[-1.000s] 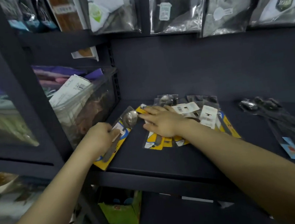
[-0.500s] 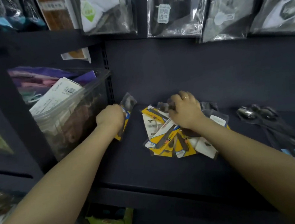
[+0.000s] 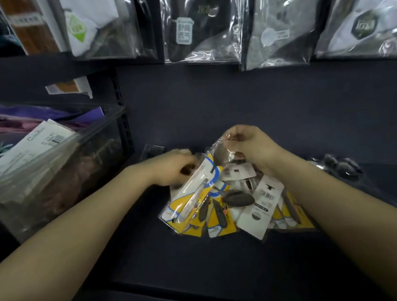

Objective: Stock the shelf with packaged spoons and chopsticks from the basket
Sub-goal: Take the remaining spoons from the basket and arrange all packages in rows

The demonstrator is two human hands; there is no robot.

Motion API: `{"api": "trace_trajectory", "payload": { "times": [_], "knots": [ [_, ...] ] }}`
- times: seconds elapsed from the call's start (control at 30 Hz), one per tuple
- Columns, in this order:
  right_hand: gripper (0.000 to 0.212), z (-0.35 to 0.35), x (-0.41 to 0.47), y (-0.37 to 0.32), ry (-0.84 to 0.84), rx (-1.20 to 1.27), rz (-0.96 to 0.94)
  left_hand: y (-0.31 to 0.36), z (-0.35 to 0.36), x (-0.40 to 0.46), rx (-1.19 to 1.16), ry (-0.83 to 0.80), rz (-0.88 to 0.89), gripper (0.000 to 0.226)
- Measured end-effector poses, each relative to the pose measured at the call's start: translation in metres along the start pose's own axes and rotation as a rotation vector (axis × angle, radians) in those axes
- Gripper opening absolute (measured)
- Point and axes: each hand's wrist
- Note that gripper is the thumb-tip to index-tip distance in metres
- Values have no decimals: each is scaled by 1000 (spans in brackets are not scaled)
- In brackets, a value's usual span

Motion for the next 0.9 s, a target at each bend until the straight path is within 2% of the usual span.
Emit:
{"api": "trace_trajectory", "payload": {
  "times": [0.07,0.13,0.17,0.23,0.3,0.37,0.47,0.57,0.63,0.7,0.77,0.9],
  "knots": [
    [28,-1,2,0,-74,-31,-54,-2,3,-6,33,-25,-67,37],
    [30,1,5,0,-103,-80,-86,0,3,-18,13,20,-117,23],
    [29,4,7,-1,-104,-63,-96,1,0,-27,13,70,-132,17],
    [26,11,13,-6,-86,31,-127,3,-8,-52,-15,232,-205,22],
    [21,23,22,-14,-38,164,-128,-1,-13,-85,-88,390,-327,28],
    [17,41,31,-22,-23,249,-112,-5,-9,-120,-102,467,-506,28],
    [14,80,47,-28,-65,175,-89,-6,6,-159,-103,502,-750,26],
    [26,121,61,-20,-109,-1,-34,-7,23,-170,-139,457,-861,32],
    [25,138,70,-12,-114,-120,9,-8,30,-170,-123,468,-908,32],
    [15,147,81,-5,-108,-243,64,-6,32,-170,-90,480,-927,31],
    [19,151,92,2,-69,-374,89,-5,33,-172,-30,444,-903,32],
    [14,145,97,8,-116,-603,34,-3,35,-165,30,451,-643,37]
  ]
}}
Point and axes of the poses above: each hand's wrist, its own x-axis towards the middle knuckle, its own z-axis out of the palm, y = z × x
